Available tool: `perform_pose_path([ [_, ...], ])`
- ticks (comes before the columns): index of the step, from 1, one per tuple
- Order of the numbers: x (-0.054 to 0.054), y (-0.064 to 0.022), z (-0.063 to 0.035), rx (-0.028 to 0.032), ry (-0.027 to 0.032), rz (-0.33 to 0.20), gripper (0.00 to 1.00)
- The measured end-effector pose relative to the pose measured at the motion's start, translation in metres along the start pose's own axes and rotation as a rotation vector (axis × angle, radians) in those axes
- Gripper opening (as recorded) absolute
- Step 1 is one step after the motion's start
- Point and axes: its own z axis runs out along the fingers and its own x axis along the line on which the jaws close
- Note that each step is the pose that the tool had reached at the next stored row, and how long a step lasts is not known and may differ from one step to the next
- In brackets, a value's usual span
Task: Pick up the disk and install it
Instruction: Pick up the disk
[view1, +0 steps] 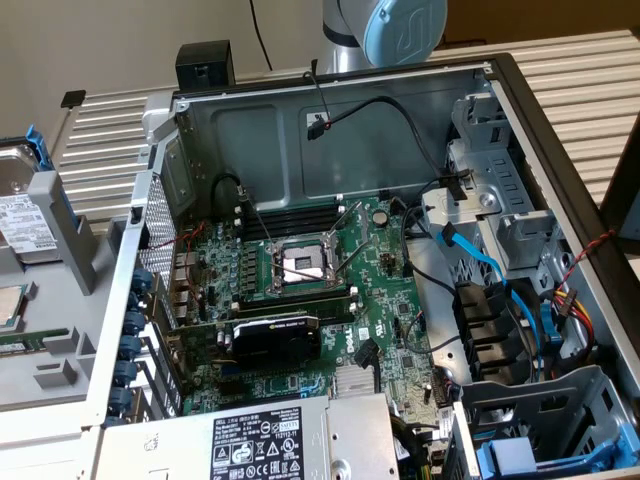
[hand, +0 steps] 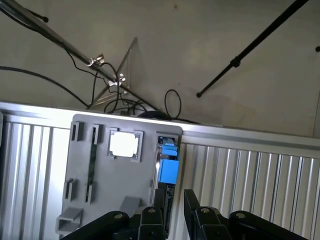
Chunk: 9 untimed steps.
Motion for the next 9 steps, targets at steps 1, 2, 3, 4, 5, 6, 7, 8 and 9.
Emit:
perform_pose_path([
  [1, -0.0001, 0.0008, 0.0001, 0.0001, 0.0000, 0.000, 0.31],
  [2, -0.0002, 0.0019, 0.0001, 0.0001, 0.0000, 0.000, 0.31],
  [3, -0.0002, 0.0024, 0.0002, 0.0002, 0.0000, 0.000, 0.31],
  [4, -0.0003, 0.0031, 0.0004, 0.0000, 0.0000, 0.000, 0.31],
  [5, -0.0004, 0.0038, 0.0006, 0.0000, 0.0000, 0.000, 0.31],
  [6, -0.0006, 0.0045, 0.0007, -0.0001, 0.0000, 0.000, 0.31],
  [7, -0.0009, 0.0054, 0.0009, -0.0001, 0.0000, 0.000, 0.31],
  [8, -0.0012, 0.0064, 0.0010, -0.0001, 0.0000, 0.000, 0.31],
  [9, -0.0013, 0.0073, 0.0011, -0.0001, 0.0000, 0.000, 0.31],
])
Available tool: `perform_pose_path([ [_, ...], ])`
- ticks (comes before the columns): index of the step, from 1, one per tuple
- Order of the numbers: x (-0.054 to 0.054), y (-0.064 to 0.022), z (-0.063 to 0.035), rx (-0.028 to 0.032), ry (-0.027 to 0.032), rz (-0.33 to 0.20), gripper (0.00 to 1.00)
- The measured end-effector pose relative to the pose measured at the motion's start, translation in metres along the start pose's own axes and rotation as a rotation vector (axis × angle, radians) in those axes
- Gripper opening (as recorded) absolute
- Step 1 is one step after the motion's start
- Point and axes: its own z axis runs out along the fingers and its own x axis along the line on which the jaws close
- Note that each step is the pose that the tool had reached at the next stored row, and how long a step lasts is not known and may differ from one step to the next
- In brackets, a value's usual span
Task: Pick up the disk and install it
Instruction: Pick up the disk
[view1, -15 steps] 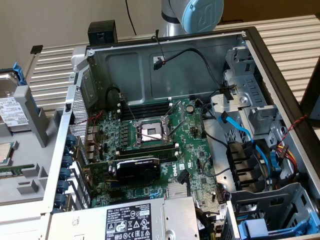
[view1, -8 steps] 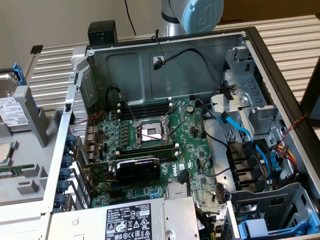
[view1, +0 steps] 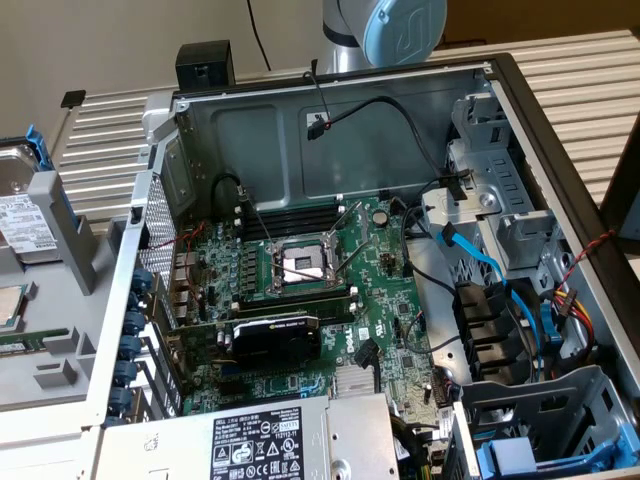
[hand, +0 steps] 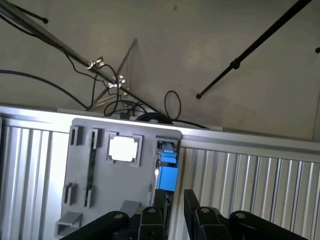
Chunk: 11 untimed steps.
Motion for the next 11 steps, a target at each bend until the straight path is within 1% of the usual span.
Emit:
perform_pose_path([
  [3, -0.0001, 0.0010, 0.0003, 0.0001, 0.0000, 0.000, 0.33],
  [7, -0.0002, 0.0013, 0.0006, 0.0000, 0.0000, 0.000, 0.56],
  [9, -0.0002, 0.0013, 0.0012, 0.0000, 0.0000, 0.000, 0.56],
  [10, -0.0002, 0.0013, 0.0017, 0.0001, 0.0000, 0.000, 0.62],
  [11, -0.0002, 0.0013, 0.0023, 0.0001, -0.0001, 0.000, 0.62],
])
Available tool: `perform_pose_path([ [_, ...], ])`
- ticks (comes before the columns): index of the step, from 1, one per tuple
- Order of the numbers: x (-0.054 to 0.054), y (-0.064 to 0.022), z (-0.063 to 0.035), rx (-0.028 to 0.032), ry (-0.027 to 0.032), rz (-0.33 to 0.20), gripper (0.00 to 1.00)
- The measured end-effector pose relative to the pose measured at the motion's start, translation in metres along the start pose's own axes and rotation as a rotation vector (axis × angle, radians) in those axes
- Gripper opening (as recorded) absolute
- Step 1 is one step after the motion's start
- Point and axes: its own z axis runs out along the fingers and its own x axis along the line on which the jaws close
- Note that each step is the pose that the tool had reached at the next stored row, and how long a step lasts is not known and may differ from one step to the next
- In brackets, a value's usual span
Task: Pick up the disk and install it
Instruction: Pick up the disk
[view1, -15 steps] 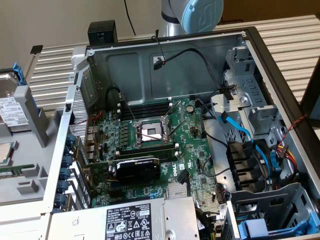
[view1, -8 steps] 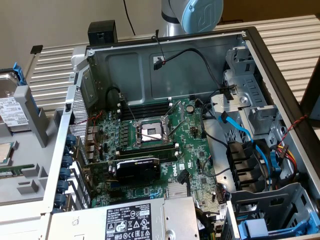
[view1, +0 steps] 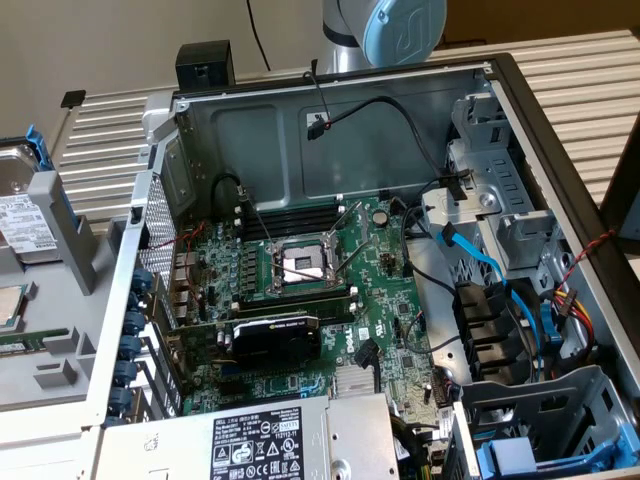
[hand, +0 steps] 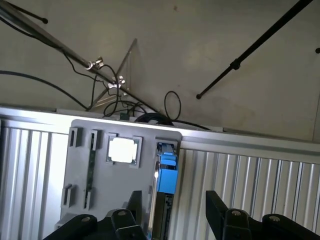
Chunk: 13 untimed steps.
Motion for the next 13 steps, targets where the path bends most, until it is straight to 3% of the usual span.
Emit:
perform_pose_path([
  [13, 0.000, 0.0000, 0.0217, -0.0001, 0.0000, 0.000, 0.62],
])
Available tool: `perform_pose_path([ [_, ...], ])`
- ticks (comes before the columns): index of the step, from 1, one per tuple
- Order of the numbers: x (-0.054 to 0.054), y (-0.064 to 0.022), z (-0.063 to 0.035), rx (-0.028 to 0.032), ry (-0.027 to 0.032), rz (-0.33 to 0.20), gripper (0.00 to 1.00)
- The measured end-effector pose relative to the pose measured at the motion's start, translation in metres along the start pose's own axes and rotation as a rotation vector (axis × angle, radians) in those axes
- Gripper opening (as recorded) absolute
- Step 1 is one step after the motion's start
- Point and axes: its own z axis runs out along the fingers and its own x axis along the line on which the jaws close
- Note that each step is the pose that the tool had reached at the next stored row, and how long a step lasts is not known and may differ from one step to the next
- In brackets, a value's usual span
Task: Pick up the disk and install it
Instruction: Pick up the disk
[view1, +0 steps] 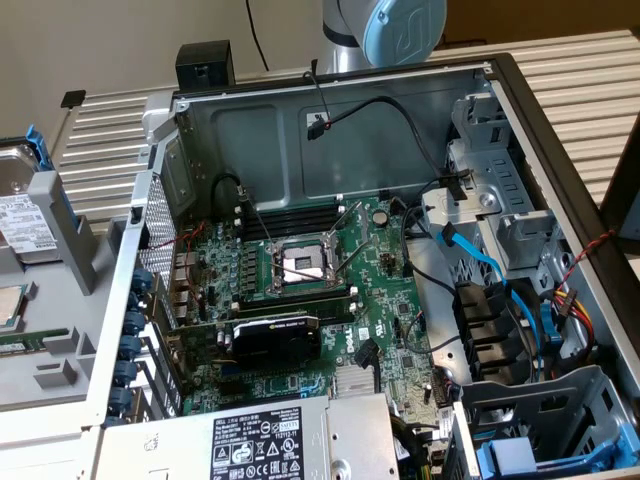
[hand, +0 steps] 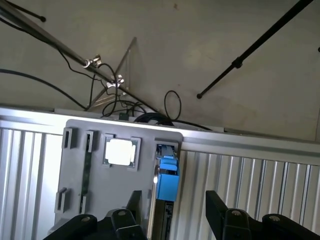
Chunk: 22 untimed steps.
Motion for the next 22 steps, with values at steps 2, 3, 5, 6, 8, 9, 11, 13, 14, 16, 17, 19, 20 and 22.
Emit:
perform_pose_path([
  [2, 0.001, -0.0001, 0.0034, 0.0000, 0.0000, 0.000, 0.62],
  [3, 0.001, -0.0001, 0.0054, -0.0001, 0.0000, 0.000, 0.62],
  [5, 0.002, -0.0002, 0.0090, 0.0000, 0.0000, 0.000, 0.62],
  [6, 0.003, -0.0002, 0.0108, -0.0001, 0.0000, 0.000, 0.62],
  [8, 0.006, -0.0009, 0.0145, -0.0004, -0.0011, 0.000, 0.62],
  [9, 0.007, -0.0016, 0.0161, -0.0010, -0.0021, 0.000, 0.62],
  [11, 0.011, -0.0040, 0.0183, -0.0046, -0.0052, 0.000, 0.62],
  [13, 0.013, -0.0064, 0.0197, -0.0148, -0.0107, 0.000, 0.62],
  [14, 0.013, -0.0076, 0.0204, -0.0193, -0.0132, -0.001, 0.62],
  [16, 0.014, -0.0097, 0.0217, -0.0313, -0.0182, -0.001, 0.62],
  [17, 0.014, -0.0107, 0.0223, -0.0372, -0.0199, -0.001, 0.62],
  [19, 0.016, -0.0116, 0.0244, -0.0438, -0.0237, -0.001, 0.62],
  [20, 0.017, -0.0122, 0.0254, -0.0461, -0.0265, -0.001, 0.62],
  [22, 0.019, -0.0135, 0.0278, -0.0477, -0.0314, -0.001, 0.62],
])
